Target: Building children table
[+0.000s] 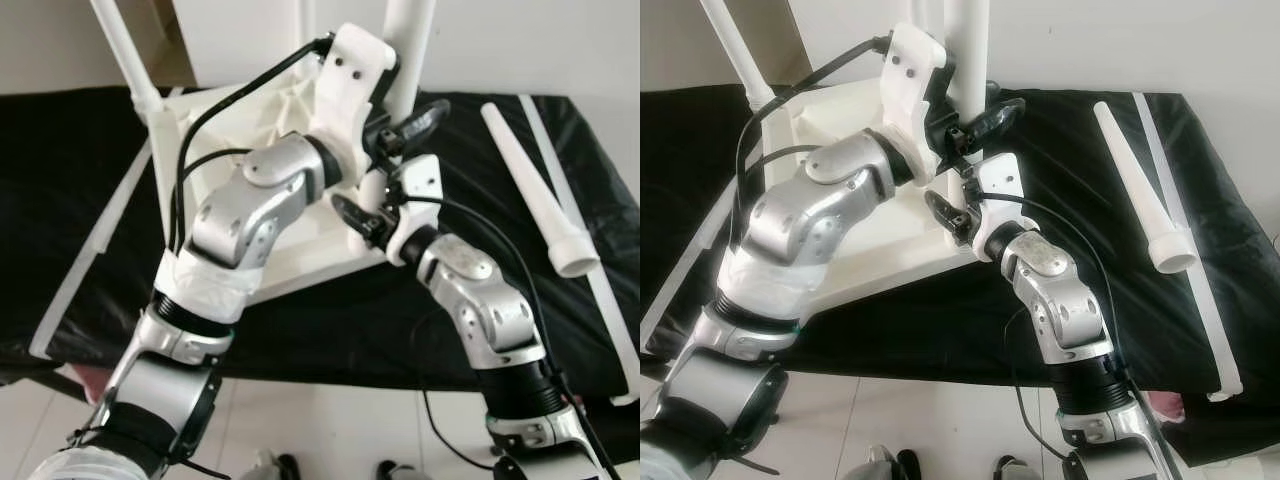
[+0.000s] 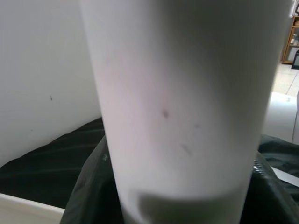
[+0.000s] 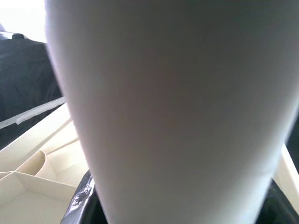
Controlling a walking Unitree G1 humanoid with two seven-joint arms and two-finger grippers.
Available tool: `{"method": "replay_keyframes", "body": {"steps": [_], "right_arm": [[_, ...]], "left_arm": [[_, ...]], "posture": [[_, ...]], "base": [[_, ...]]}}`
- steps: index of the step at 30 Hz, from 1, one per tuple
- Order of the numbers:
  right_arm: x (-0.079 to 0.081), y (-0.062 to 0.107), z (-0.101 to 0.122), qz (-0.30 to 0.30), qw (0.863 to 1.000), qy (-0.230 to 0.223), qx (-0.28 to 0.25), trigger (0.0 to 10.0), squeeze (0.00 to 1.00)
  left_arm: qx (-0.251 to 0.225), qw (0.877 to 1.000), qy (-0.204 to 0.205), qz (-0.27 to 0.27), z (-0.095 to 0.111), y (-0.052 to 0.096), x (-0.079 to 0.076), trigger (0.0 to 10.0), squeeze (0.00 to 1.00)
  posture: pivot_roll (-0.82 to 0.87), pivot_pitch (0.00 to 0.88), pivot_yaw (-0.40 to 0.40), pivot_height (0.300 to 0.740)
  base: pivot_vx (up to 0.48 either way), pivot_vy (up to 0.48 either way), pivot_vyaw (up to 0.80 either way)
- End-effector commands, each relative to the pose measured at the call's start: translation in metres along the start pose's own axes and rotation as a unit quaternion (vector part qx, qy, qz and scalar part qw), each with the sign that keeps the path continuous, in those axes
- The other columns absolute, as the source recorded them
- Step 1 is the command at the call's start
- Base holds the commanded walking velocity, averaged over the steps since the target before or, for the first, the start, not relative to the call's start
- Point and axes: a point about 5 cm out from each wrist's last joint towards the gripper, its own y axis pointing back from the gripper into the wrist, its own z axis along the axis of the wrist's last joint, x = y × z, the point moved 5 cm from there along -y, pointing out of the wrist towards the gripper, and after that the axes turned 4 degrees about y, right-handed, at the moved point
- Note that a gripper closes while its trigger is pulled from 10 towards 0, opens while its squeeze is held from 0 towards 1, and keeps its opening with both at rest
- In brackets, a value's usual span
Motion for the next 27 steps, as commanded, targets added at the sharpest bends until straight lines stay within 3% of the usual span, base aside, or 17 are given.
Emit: {"method": "replay_keyframes", "body": {"steps": [1, 6, 8, 17, 18, 19, 20, 21, 27], "right_arm": [[-0.043, 0.011, -0.004, -0.076, 0.997, -0.013, 0.012, 10.0, 0.00], [-0.040, 0.010, -0.007, -0.080, 0.997, -0.009, -0.001, 10.0, 0.00], [-0.039, 0.009, -0.013, -0.084, 0.996, -0.009, -0.007, 10.0, 0.00], [-0.039, 0.004, -0.027, -0.093, 0.996, -0.006, -0.007, 10.0, 0.00], [-0.038, 0.003, -0.029, -0.094, 0.996, -0.005, -0.005, 10.0, 0.00], [-0.038, 0.003, -0.030, -0.096, 0.995, -0.004, -0.004, 10.0, 0.00], [-0.039, 0.003, -0.033, -0.100, 0.995, -0.003, -0.005, 10.0, 0.00], [-0.039, 0.003, -0.033, -0.101, 0.995, -0.002, -0.006, 10.0, 0.00], [-0.040, 0.003, -0.034, -0.106, 0.994, -0.003, -0.009, 10.0, 0.00]], "left_arm": [[0.043, 0.984, 0.012, -0.175, -0.021, 0.006, -0.045, 10.0, 1.00], [0.050, 0.988, 0.029, -0.145, -0.031, 0.003, -0.033, 10.0, 1.00], [0.059, 0.990, 0.034, -0.126, -0.044, 0.001, -0.025, 10.0, 1.00], [0.069, 0.991, 0.040, -0.104, -0.059, 0.001, -0.015, 10.0, 1.00], [0.070, 0.992, 0.040, -0.101, -0.061, 0.001, -0.014, 10.0, 0.58], [0.069, 0.992, 0.039, -0.097, -0.061, 0.002, -0.012, 10.0, 0.00], [0.064, 0.993, 0.038, -0.092, -0.062, 0.001, -0.010, 10.0, 0.00], [0.058, 0.993, 0.049, -0.092, -0.061, 0.002, -0.009, 10.0, 1.00], [0.053, 0.994, 0.055, -0.084, -0.062, 0.002, -0.005, 10.0, 1.00]], "posture": [[-0.11, 0.158, 0.068, 0.740], [-0.11, 0.158, 0.068, 0.740], [-0.12, 0.158, 0.067, 0.740], [-0.12, 0.157, 0.064, 0.740], [-0.12, 0.156, 0.063, 0.740], [-0.13, 0.153, 0.062, 0.740], [-0.13, 0.152, 0.061, 0.740], [-0.13, 0.150, 0.060, 0.740], [-0.13, 0.144, 0.057, 0.740]], "base": [[0.000, 0.000, 0.00], [0.000, 0.000, 0.00], [0.000, 0.000, 0.00], [0.000, 0.000, 0.00], [0.000, 0.000, 0.00], [0.000, 0.000, 0.00], [0.000, 0.000, 0.00], [0.000, 0.000, 0.00], [0.000, 0.000, 0.00]]}}
